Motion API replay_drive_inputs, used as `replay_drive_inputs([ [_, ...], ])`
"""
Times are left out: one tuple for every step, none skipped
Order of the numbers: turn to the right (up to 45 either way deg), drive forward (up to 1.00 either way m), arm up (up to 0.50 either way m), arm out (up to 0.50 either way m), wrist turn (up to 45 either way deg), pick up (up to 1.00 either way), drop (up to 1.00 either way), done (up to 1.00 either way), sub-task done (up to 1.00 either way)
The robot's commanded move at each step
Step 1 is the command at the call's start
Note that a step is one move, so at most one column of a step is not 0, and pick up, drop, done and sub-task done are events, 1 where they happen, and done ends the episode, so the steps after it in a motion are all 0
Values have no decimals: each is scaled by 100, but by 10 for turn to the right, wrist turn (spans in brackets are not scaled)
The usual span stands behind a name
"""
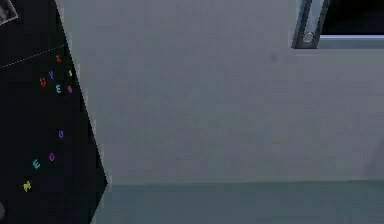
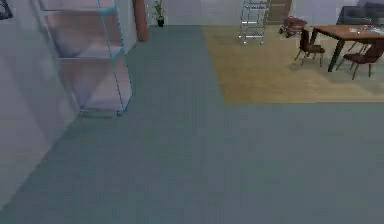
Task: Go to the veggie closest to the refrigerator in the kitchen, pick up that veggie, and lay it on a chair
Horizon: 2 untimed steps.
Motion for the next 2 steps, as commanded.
replay_drive_inputs([
  [450, 0, 0, 0, 0, 0, 0, 0, 0],
  [450, 0, 0, 0, 0, 0, 0, 0, 0],
])
